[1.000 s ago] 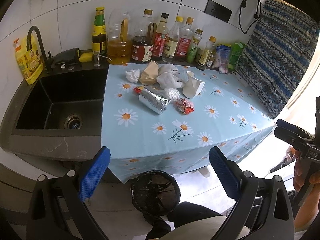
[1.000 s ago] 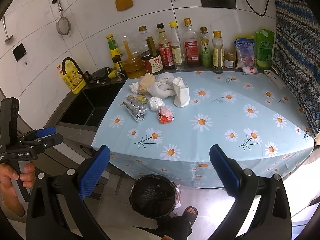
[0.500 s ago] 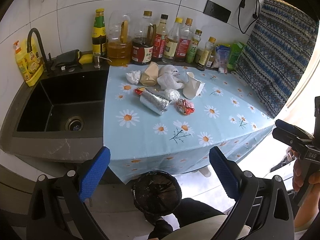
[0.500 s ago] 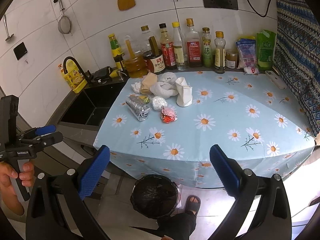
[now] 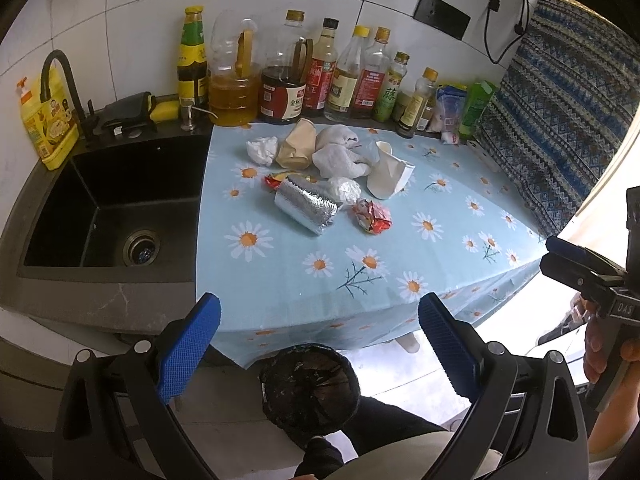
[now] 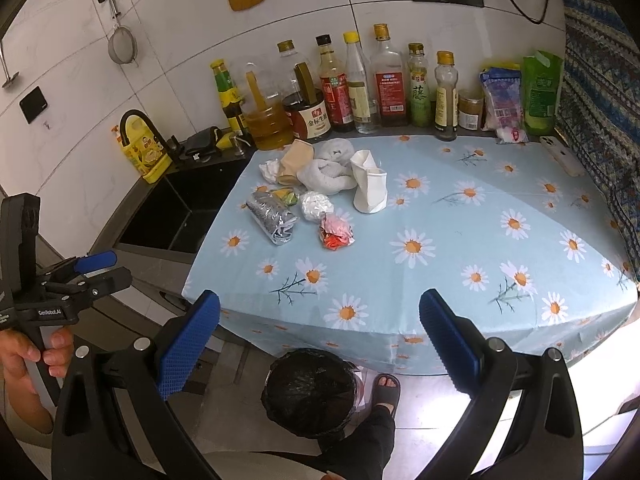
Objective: Collect trash
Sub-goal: 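Grasp the foil bundle with the left tool while the right tool grasps the red-white wrapper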
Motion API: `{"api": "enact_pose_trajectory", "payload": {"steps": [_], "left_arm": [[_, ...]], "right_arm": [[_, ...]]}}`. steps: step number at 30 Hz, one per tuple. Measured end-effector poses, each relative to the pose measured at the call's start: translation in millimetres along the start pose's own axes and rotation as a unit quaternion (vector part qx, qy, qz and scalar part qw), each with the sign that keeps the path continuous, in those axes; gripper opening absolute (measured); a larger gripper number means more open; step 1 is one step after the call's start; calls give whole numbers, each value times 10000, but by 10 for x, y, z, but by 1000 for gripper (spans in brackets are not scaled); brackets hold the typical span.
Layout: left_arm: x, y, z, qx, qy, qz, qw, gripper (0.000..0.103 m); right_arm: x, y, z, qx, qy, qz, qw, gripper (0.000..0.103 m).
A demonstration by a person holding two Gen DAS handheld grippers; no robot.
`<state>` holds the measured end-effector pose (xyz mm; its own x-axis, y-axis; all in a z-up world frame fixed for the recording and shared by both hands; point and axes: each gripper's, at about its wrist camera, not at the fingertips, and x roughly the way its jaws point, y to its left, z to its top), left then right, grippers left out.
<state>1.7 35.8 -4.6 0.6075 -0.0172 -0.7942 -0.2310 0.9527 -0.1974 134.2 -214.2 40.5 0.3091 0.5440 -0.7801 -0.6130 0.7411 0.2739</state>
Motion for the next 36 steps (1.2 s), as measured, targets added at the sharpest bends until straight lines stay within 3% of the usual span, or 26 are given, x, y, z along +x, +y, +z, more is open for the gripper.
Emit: {"api": "enact_pose_trajectory", "payload": {"steps": [7, 23, 27, 32, 36], "left_arm": [[251, 1, 147, 134, 164, 338, 9992, 96], [1184, 15, 590, 645, 764, 425, 9941, 96], [1438, 53, 730, 746, 868, 319, 9929, 96], [1758, 64, 845, 1023, 973, 242, 9897, 96], [2000, 59, 900, 1225, 1125, 222, 9858, 96]], "right_arm": [[288, -73, 132, -87, 202, 221, 9995, 99], [1484, -368, 484, -135, 1050, 745, 9916, 99], [1820, -440, 566, -85, 1294, 866, 9878, 89], [2092, -481, 658, -147, 1356, 982, 9858, 87], [2338, -543, 693, -122, 1545, 1006, 9828, 74]]}}
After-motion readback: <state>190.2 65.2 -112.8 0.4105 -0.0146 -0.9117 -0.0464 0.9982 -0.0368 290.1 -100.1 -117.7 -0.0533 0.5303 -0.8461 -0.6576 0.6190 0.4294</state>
